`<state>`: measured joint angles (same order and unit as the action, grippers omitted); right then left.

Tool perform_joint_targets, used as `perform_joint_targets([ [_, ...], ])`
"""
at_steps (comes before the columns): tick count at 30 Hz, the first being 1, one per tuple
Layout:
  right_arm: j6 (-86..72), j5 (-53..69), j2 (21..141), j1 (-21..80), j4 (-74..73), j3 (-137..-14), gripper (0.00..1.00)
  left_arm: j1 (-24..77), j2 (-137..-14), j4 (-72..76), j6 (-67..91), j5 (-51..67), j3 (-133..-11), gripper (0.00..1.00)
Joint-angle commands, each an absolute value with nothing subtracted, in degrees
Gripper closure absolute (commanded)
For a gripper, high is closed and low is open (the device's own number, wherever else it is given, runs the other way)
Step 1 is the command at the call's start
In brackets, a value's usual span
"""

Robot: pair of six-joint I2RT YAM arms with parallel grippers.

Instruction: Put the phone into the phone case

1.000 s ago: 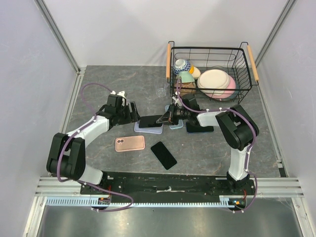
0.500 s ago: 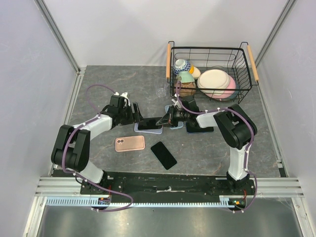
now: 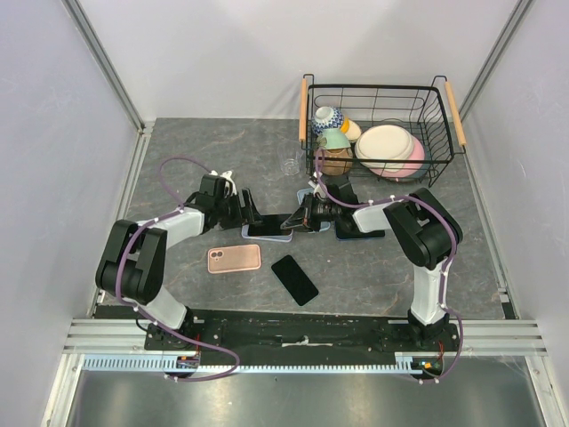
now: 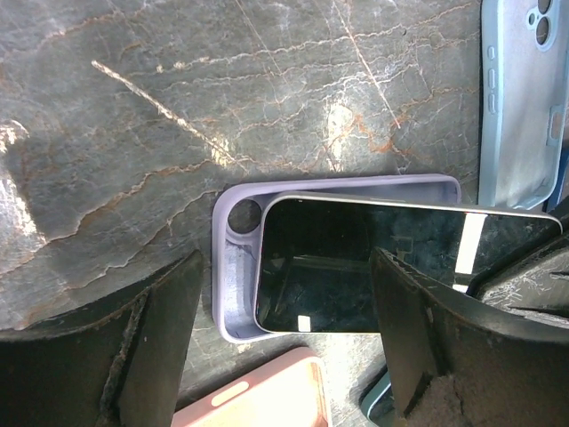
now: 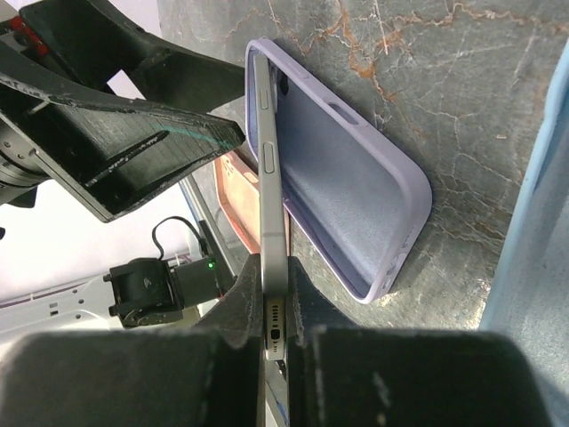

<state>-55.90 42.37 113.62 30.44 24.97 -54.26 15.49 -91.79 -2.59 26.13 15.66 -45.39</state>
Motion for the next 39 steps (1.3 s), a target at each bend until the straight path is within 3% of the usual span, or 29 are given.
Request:
perform_joint_targets([
  [1, -54.3, 41.4, 114.5, 31.5, 22.2, -53.3, 1.0, 15.6, -91.8, -0.3, 28.0, 17.6, -44.3, 0.18],
  [28, -56.6, 36.7, 123.7, 33.9, 27.7, -56.2, 1.0, 15.6, -92.4, 5.2, 30.9, 25.0, -42.4, 0.19],
  [39, -50.1, 33.3, 124.2, 33.8, 20.2, -57.1, 1.0, 15.6, -83.2, -3.6, 25.8, 16.6, -44.9, 0.19],
])
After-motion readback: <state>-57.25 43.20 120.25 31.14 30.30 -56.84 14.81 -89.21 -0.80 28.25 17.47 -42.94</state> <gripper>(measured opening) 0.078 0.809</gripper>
